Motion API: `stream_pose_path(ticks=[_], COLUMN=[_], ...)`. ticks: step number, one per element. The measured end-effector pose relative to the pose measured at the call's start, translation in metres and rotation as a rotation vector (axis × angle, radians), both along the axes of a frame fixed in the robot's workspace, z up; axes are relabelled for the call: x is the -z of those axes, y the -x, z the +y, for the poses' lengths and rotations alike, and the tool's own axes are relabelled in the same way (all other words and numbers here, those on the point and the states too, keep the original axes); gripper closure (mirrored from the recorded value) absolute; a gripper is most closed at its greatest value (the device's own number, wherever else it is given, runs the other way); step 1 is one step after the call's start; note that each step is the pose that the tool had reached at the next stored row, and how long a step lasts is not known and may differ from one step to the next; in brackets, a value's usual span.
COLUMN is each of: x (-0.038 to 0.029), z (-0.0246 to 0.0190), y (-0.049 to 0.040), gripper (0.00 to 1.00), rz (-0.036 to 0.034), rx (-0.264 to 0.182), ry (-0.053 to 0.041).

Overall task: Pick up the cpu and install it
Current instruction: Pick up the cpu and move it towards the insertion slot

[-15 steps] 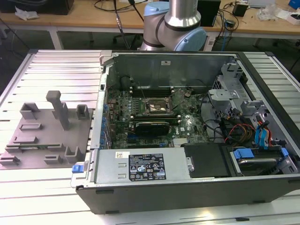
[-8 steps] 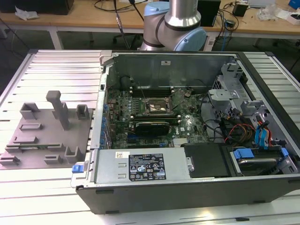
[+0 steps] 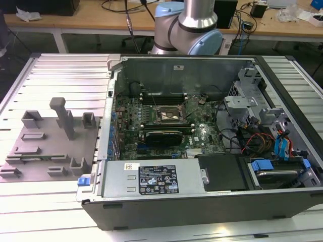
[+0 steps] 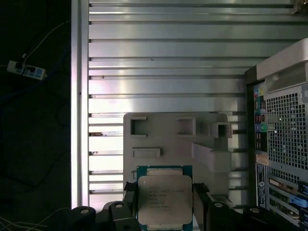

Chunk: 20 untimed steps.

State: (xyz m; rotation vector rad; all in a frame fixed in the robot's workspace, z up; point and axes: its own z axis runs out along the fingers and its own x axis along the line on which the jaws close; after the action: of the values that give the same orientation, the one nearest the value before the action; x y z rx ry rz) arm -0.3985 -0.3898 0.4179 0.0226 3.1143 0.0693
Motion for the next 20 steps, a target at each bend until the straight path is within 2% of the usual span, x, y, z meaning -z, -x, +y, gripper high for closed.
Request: stream_pose_path(ticks=[3,10,16,20], x=[0.0000,0.0000,0.0000,0.0000], z=[0.0000,0.0000,0.0000,0.0000], y=[-0.0078,-0.0331,-0.0453,-0.0564], gripper=[0.45,0.45,0.45,0.45], rz=[0.0001,-0.0001,0.0000,0.0001], rx=[0.000,0.000,0.000,0.000], ry=[0.0000,0.0000,0.0001,0.0000])
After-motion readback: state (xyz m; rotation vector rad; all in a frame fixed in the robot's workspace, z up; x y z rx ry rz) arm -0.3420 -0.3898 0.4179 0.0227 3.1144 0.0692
